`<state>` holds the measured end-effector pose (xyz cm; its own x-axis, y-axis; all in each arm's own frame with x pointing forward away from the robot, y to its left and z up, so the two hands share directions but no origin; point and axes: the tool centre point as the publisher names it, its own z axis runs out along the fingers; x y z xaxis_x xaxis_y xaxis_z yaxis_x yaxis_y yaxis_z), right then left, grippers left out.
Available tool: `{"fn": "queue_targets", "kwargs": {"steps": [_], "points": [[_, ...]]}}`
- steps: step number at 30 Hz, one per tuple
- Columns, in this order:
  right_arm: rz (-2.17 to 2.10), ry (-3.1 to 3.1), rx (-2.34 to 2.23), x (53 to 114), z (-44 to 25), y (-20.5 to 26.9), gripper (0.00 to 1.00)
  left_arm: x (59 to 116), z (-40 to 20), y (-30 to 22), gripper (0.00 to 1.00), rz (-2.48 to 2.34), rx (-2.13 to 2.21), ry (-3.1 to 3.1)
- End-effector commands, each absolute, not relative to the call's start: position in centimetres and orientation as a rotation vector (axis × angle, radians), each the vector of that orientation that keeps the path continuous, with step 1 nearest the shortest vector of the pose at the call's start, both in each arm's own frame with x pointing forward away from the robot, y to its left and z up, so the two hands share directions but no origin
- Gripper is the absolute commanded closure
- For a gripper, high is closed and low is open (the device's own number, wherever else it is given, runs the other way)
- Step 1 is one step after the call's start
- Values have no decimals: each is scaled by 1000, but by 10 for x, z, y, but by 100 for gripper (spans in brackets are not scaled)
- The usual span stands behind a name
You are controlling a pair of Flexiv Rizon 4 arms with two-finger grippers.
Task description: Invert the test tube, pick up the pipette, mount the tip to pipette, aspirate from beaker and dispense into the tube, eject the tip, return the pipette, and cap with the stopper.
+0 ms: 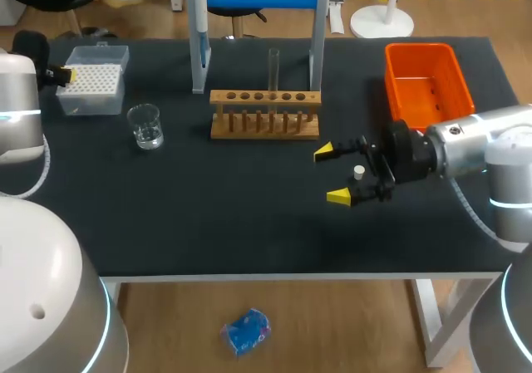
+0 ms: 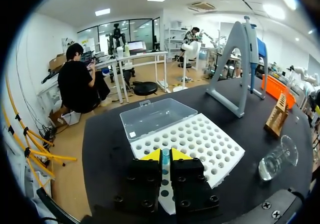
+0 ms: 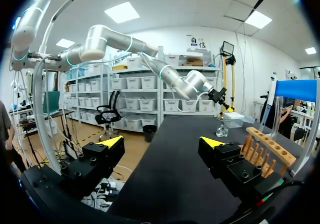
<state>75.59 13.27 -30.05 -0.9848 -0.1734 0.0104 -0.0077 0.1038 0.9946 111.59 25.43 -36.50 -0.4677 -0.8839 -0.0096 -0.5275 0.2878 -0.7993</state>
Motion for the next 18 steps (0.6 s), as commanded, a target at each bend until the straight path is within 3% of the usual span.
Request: {"fn": "queue_targets", "kwargs": {"steps": [1,6,9,13,18], "points": [[-2017,-2240,183,755,-301,133,0,1118,-366,254,16,-1045,-1263,2110],[-2017,-2240,183,755,-301,133,0,1121,-365,254,19,-1056,-1263,2100],[-2017,-2240,183,755,-301,133,0,1122,-364,253,37,-1062,-1259,2097],[-2017,-2240,183,755,-301,133,0,1123,-365,252,51,-1067,-1258,2098],[-2017,-2240,183,755,-301,133,0,1124,-367,251,53,-1070,-1259,2099]]}}
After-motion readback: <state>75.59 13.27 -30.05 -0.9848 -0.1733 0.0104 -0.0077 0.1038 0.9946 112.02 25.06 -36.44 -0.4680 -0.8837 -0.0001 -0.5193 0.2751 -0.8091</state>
